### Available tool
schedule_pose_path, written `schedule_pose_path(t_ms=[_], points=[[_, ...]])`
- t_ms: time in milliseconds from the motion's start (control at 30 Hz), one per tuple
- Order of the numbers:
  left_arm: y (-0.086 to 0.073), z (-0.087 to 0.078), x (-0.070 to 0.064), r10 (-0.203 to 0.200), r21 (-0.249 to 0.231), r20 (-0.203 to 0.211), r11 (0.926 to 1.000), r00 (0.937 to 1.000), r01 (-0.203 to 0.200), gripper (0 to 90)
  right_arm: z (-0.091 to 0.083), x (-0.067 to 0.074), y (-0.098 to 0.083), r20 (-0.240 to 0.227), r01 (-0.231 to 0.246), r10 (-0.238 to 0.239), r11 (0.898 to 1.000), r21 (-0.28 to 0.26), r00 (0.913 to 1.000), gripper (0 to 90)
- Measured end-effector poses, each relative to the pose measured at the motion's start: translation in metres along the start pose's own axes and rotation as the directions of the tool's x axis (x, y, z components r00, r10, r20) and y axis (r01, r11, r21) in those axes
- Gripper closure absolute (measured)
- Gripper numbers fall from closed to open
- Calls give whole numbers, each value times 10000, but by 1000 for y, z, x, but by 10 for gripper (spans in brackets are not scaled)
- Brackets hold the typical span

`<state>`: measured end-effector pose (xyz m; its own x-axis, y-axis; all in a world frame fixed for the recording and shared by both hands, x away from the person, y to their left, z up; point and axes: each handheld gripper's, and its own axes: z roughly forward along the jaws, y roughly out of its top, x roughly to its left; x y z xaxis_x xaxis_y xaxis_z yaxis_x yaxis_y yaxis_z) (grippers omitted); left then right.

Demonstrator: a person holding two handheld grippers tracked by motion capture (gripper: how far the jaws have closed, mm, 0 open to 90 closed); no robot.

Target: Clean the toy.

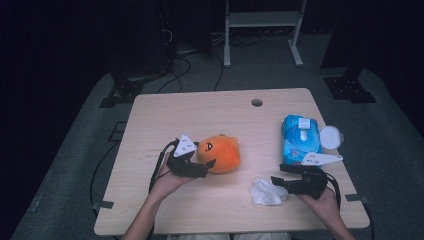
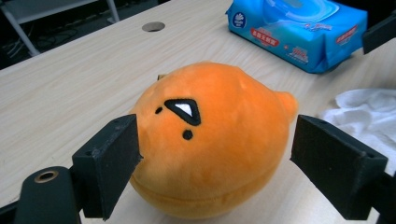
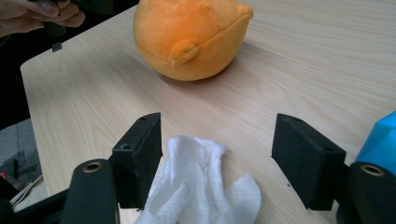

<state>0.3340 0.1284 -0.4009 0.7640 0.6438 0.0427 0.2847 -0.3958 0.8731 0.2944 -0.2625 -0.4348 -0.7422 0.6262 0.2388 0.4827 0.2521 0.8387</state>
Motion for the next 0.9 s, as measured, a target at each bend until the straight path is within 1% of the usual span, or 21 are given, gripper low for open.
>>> schedule_pose_path(t_ms=[200, 367, 567, 733, 900], points=[[-5, -11, 2, -89, -35, -106, 10000, 9999, 89, 150, 2, 1, 0, -26, -1, 1, 10000, 54, 10000, 320], [-13, -17, 3, -288, -90, -122, 9995, 9995, 287, 149, 1, 0, 0, -13, -43, 43, 10000, 24, 10000, 320], [-24, -20, 2, -457, -49, -199, 9989, 9988, 456, 146, 2, -1, -1, 6, -59, 59, 10000, 40, 10000, 318], [-29, -24, 1, -545, -65, -209, 9985, 9983, 544, 145, 1, -1, -1, 1, -73, 73, 10000, 31, 10000, 318], [-33, -26, 1, -631, 34, -239, 9980, 9977, 632, 135, 0, -2, -1, 29, -64, 64, 10000, 29, 10000, 316]])
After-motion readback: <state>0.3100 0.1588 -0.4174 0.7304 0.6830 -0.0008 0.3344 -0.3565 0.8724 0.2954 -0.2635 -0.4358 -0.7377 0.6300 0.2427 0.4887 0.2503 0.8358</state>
